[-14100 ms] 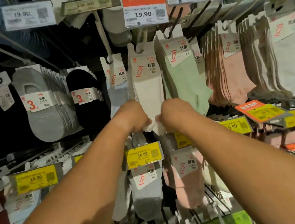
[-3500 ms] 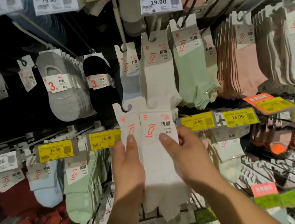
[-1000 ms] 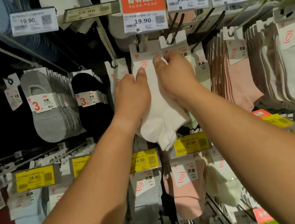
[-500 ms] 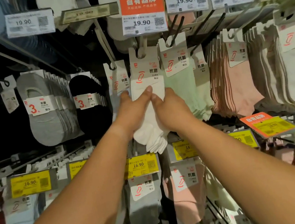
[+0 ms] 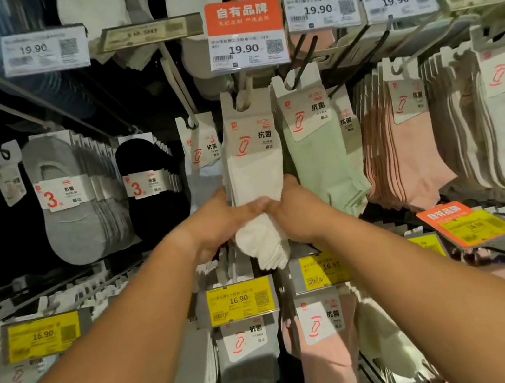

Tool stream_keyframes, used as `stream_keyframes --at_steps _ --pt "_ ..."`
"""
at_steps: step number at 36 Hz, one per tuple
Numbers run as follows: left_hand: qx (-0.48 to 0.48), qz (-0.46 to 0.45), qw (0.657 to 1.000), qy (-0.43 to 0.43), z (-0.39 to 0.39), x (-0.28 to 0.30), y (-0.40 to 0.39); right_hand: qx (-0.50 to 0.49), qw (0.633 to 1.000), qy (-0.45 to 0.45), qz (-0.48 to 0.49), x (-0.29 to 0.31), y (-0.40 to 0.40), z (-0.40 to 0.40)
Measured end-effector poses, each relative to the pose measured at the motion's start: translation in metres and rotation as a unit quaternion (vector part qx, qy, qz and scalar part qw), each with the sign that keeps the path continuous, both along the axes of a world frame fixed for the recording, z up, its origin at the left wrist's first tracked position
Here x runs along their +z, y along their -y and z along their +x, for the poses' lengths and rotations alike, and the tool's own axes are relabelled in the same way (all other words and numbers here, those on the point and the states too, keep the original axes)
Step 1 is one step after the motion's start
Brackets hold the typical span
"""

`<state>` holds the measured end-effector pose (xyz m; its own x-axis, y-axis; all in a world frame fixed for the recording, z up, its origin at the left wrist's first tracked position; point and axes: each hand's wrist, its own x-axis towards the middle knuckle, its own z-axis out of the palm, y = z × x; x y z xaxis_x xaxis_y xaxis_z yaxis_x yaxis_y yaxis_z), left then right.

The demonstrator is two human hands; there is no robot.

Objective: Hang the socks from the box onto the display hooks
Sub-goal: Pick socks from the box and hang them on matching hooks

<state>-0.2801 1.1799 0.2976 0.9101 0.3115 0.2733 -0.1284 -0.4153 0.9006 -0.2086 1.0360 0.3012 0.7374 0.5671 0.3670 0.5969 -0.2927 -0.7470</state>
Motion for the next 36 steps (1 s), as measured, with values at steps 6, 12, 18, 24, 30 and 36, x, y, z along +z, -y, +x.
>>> stream_keyframes --at_steps 6,12,18,24,30,36 --pt "-0.041 0.087 0.986 -0.135 -0.001 0.007 -0.008 0.090 0.988 0.025 -0.120 0.002 0.015 0.006" --pt "-0.019 0.156 0.978 -0.135 0.002 0.008 0.001 0.063 0.989 -0.020 -0.131 0.001 0.004 0.014" --pt "-0.084 -0.009 0.996 -0.041 -0.015 0.037 0.000 0.173 0.936 -0.272 0.140 0.031 0.011 0.000" --pt "-0.026 -0.271 0.951 0.147 0.006 0.040 0.000 0.200 0.843 -0.365 0.341 0.039 -0.002 0.000" --pt "0.117 -0.305 0.931 0.161 0.040 0.040 -0.001 0.127 0.844 -0.377 0.359 0.037 -0.035 0.017" --pt "0.094 -0.302 0.935 0.159 0.046 0.035 -0.001 0.134 0.872 -0.358 0.306 0.038 -0.038 0.027"
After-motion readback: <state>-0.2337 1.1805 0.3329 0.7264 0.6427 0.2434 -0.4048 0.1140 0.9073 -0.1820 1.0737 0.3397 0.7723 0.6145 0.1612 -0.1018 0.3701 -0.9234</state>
